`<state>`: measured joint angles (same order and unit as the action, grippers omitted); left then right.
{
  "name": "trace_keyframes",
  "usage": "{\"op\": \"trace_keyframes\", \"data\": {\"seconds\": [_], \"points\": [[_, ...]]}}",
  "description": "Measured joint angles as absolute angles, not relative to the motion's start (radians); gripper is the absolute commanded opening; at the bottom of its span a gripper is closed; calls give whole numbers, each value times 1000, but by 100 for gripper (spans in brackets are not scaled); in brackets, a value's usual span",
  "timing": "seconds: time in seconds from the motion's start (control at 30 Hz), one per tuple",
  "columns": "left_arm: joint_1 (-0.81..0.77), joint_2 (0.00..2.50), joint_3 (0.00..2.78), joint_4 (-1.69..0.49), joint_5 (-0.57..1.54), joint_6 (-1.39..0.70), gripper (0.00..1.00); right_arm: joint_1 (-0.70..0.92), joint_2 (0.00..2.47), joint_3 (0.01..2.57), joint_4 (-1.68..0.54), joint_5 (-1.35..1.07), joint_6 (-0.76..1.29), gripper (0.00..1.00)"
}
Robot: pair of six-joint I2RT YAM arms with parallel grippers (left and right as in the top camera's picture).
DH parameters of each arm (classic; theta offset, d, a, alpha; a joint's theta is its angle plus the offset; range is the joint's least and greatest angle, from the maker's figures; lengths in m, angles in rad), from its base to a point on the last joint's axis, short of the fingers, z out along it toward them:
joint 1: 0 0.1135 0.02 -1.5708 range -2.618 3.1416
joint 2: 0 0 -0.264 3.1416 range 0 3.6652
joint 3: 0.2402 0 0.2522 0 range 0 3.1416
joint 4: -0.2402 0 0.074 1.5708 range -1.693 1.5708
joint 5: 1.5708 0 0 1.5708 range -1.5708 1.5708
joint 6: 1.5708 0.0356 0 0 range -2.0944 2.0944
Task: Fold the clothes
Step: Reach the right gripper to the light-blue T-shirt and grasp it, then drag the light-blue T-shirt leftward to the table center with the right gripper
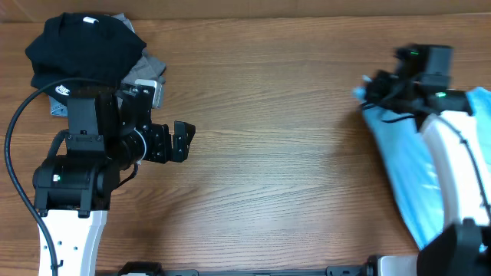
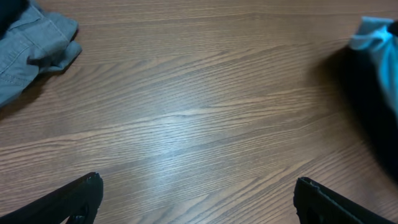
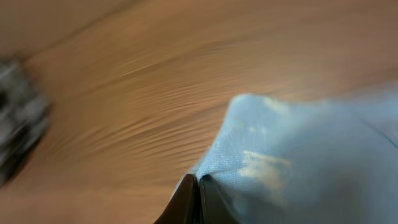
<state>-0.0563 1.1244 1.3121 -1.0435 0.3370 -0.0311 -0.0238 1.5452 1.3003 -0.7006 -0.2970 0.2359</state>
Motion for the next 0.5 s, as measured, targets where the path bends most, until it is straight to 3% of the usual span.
{"op": "trace_keyframes", "data": {"seconds": [0.17,0.2,0.23,0.27,0.3,0.37,0.5], "points": [[-56,1124,1325,-1056,329,-31,100,307,1550,1307,-680,-325,250,8],[-56,1124,1336,-1065,323,-31,100,373,1562,1307,-674,-323,259,25],[-56,1124,1356,-1076,314,-31,100,433,1571,1307,-670,-318,263,49],[-56,1124,1377,-1085,302,-31,100,497,1581,1307,-665,-310,271,64],[-56,1124,1401,-1094,291,-31,100,556,1586,1307,-662,-286,279,70],[-56,1124,1450,-1104,265,-31,100,669,1589,1307,-661,-209,303,78],[-56,1124,1529,-1099,238,-31,100,775,1589,1307,-719,-17,396,78]]}}
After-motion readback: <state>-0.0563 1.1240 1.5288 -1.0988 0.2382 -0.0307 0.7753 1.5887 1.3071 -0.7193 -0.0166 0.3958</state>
